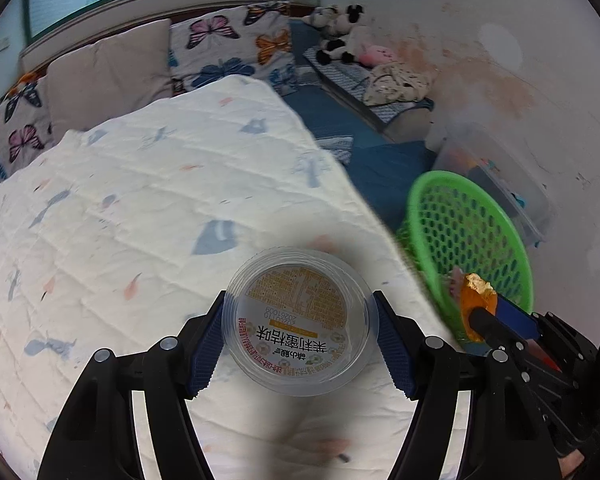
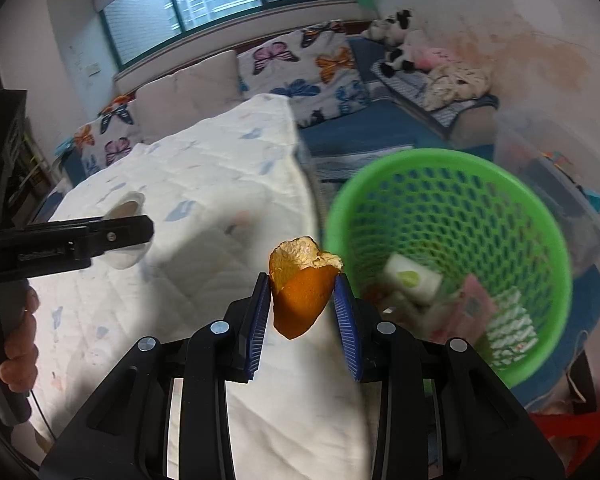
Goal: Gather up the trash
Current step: 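Carry the snack cup and orange peel over the green basket and open both grippers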
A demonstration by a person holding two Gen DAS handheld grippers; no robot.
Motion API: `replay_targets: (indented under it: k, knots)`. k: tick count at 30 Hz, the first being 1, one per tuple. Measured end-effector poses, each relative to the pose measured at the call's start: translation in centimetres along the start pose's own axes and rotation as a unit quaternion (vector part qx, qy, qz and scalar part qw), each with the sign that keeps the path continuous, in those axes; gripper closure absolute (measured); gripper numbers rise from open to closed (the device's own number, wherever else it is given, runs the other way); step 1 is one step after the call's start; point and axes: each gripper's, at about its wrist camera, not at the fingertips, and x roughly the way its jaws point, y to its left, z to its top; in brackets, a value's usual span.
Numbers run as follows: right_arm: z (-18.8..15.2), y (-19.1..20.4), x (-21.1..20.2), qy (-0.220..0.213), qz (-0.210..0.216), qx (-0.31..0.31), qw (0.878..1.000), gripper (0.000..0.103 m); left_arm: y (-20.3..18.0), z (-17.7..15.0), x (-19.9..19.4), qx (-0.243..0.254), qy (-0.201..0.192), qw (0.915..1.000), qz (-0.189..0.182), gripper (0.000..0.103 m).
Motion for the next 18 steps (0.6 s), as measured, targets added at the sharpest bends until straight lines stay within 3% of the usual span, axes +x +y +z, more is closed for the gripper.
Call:
replay_targets:
  k: [14, 18]
  knots:
    - [-0.5, -8.5, -1.3, 0.003, -0.071, 0.050, 0.996, 0.067, -8.6, 1.7, 1.7, 0.060, 0.009, 0.9973, -0.042, 0.036]
    - [-0.8, -10.2, -1.1, 0.006, -0.078, 0.068, 0.995, 0.058, -10.4, 2.2, 2.2, 0.071, 0.012, 0.9962, -0.049, 0.036]
